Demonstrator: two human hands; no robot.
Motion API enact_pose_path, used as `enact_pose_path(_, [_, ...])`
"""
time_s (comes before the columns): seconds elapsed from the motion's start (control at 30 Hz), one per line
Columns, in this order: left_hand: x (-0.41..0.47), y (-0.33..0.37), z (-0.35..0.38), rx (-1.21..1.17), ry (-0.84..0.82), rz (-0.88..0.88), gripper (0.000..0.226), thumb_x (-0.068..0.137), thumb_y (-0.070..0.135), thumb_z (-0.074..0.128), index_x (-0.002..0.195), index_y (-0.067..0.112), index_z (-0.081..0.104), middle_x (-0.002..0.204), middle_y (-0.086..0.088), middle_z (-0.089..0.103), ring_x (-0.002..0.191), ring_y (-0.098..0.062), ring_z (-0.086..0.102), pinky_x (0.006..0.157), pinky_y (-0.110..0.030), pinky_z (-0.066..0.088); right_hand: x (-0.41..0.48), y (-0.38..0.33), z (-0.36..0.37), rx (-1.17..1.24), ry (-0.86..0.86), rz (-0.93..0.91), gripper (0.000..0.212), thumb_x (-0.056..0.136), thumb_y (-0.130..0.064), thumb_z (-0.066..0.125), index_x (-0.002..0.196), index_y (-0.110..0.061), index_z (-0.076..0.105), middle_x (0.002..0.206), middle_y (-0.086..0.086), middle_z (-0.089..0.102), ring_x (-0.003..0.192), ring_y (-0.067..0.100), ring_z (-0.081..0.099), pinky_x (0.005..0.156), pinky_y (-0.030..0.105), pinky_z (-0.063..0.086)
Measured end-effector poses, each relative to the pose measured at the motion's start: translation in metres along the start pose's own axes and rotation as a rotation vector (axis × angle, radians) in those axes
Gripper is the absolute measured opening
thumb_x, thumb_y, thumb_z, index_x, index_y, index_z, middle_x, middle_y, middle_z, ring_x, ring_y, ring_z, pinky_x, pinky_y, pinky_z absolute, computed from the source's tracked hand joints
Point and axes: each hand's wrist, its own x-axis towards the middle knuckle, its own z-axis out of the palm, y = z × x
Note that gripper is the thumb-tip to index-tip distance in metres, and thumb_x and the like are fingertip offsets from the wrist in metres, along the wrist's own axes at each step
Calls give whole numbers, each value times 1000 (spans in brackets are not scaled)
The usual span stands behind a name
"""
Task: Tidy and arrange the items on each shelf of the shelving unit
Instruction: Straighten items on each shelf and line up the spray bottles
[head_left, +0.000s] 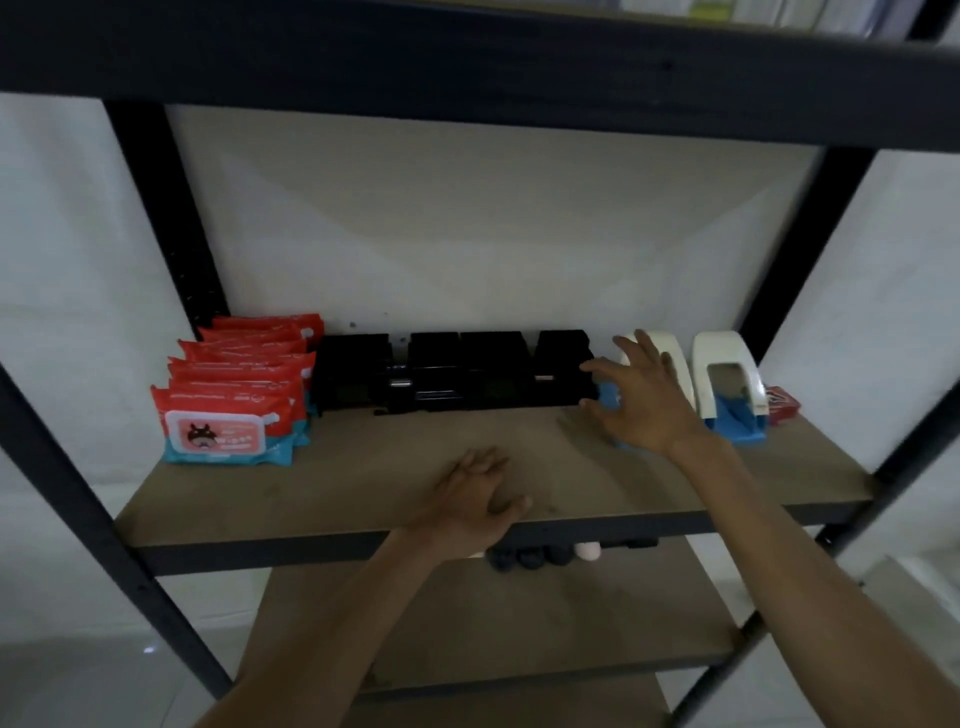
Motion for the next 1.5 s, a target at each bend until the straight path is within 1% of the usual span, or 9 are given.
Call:
enact_pose_path(0.17, [10,30,11,-12,-14,6,74,100,63,33,159,24,12,167,8,2,152,-12,-3,119,-28,-3,-17,48,-7,-174,-120,164,92,80,-54,75,154,-43,22,165,12,-12,148,34,-27,116,64,-6])
enact_pose_path(0.3, [24,47,19,3,-9,-9,76,99,64,34,159,23,12,167,7,1,152,-12,-2,120,-29,-2,-20,81,9,-174,-238,189,112,74,-64,75,155,-48,0,162,8,-30,146,35,-31,114,66,-8])
enact_pose_path(0.43, [45,61,23,7,22,-9,76,99,63,35,159,24,14,167,7,2,152,-11,-2,122,-31,-1,-20,98,19,-116,-198,114,99,83,-58,70,156,-46,5,162,6,-29,149,35,-25,119,65,2])
enact_pose_path(0.57, [67,75,28,-14,40,-43,76,98,65,36,159,24,16,166,8,6,151,-11,-1,119,-29,-3,-18,109,31,-282,-60,2,89,82,-69,63,155,-44,18,165,15,-15,151,37,-16,108,64,-19])
enact_pose_path(0.73, [85,84,41,28,66,-88,77,97,67,34,159,24,17,166,8,6,151,-11,-4,119,-30,-6,-2,118,33,-315,-39,-73,86,82,-69,61,155,-39,26,165,18,-7,151,35,-15,109,66,-19])
enact_pose_path(0.87, [88,84,45,49,88,-103,75,97,66,35,159,26,17,166,10,6,151,-9,-5,119,-28,-7,12,116,30,-403,-24,-101,81,81,-71,59,150,-35,36,164,23,4,152,38,-10,103,70,-27])
enact_pose_path(0.93, [87,84,45,64,98,-94,75,98,65,35,159,27,17,166,11,7,151,-8,-4,118,-28,-8,19,114,30,-438,-20,-97,82,80,-72,60,149,-33,39,163,25,9,152,40,-9,104,74,-22])
enact_pose_path(1.3, [87,86,45,107,63,-112,74,97,68,29,159,31,10,165,15,0,150,-6,-9,115,-24,-13,44,103,25,-536,-81,-78,86,84,-74,53,154,-28,29,162,29,9,151,41,-10,114,65,-17])
enact_pose_path(1.5, [87,89,43,94,53,-118,75,97,67,32,159,29,12,166,13,-1,151,-8,-9,117,-26,-10,26,106,7,-369,-22,-37,84,84,-69,57,154,-33,27,166,19,-2,150,38,-19,111,71,-16])
